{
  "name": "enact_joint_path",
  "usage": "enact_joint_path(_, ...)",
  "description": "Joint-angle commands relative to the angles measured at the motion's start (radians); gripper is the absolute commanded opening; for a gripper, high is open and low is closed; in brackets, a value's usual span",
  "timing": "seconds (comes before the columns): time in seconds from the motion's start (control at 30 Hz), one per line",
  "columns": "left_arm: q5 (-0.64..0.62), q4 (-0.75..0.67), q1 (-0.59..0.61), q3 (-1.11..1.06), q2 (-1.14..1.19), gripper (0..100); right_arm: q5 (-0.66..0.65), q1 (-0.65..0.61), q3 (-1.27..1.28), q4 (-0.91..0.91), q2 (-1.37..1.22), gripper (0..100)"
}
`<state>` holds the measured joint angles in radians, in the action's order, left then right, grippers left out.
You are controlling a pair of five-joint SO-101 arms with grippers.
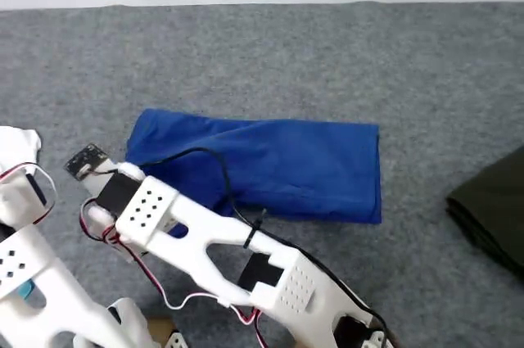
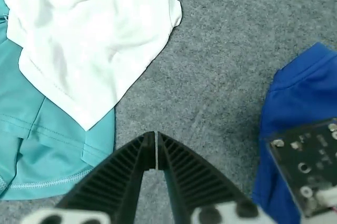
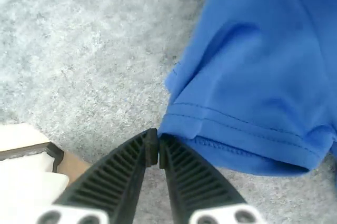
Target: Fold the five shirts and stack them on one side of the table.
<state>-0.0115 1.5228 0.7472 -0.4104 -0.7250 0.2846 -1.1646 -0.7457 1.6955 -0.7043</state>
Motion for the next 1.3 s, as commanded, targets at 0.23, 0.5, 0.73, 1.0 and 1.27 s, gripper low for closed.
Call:
enact_joint_path(0.23, 0.0, -0.012, -0.003, 0.008, -0.021, 2, -0.012, 0.041, -0.049, 0.084, 0.079, 26.9)
enact_joint_path(0.5, 0.0, -0.012, -0.003, 0.008, -0.021, 2, -0.02, 0.076, -0.049, 0.087, 0.13, 36.5)
enact_joint_path(0.73, 0.0, -0.017, -0.003, 0.008, -0.021, 2, -0.021, 0.26, -0.049, 0.087, 0.197, 36.0)
enact_joint_path(1.0, 0.0, -0.017, -0.003, 0.008, -0.02, 2, -0.034, 0.47, -0.035, 0.087, 0.179, 5.4)
enact_joint_path(1.27, -0.005, -0.02, -0.057, -0.016, -0.021, 2, -0.132, 0.515, 0.103, 0.093, 0.077, 0.9)
